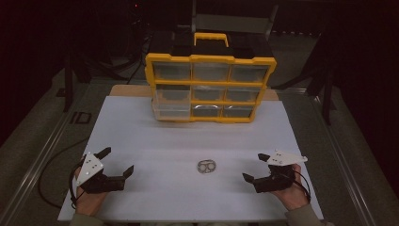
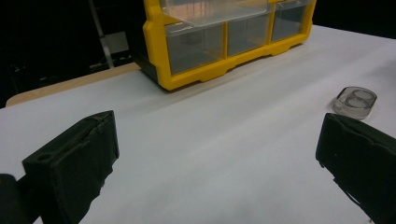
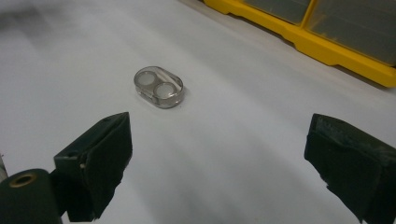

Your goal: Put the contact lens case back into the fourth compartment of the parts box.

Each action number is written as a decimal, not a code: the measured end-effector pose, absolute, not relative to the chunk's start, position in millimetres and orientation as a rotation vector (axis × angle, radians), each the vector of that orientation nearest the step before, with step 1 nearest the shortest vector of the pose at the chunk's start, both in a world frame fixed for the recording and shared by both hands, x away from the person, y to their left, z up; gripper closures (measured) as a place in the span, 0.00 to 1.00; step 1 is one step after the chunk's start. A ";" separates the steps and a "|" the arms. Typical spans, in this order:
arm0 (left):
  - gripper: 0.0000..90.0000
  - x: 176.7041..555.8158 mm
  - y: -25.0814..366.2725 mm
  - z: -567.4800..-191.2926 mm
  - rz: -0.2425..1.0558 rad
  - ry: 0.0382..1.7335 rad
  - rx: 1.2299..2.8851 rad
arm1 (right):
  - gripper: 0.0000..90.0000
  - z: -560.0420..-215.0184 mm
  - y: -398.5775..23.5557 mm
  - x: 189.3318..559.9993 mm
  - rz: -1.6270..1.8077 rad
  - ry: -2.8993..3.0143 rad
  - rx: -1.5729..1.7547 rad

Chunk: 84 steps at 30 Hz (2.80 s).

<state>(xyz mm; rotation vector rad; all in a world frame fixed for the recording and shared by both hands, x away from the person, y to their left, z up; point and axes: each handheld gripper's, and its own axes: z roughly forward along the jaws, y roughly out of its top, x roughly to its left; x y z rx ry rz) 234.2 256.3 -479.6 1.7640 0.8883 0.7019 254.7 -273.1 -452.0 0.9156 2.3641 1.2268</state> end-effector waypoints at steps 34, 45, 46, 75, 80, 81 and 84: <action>0.00 232.5 255.3 -481.0 0.708 0.880 1.760 | 0.08 -442.1 -231.3 279.1 1.115 2.558 0.802; 0.00 232.3 254.5 -481.5 0.706 0.881 1.762 | 0.08 -442.2 -222.1 283.1 1.096 2.588 0.766; 0.00 232.3 254.8 -481.4 0.707 0.880 1.762 | 0.08 -442.6 -219.8 284.1 1.088 2.595 0.758; 0.00 232.4 254.4 -482.1 0.700 0.873 1.765 | 0.08 -443.6 -185.5 301.3 1.025 2.725 0.626; 0.00 232.4 254.4 -482.1 0.700 0.873 1.765 | 0.08 -444.2 -182.9 304.4 1.019 2.731 0.615; 0.00 232.4 254.4 -482.2 0.700 0.872 1.766 | 0.08 -445.8 -180.4 307.9 1.014 2.745 0.604; 0.00 232.4 254.4 -482.2 0.700 0.872 1.766 | 0.08 -448.2 -177.7 312.0 0.998 2.755 0.599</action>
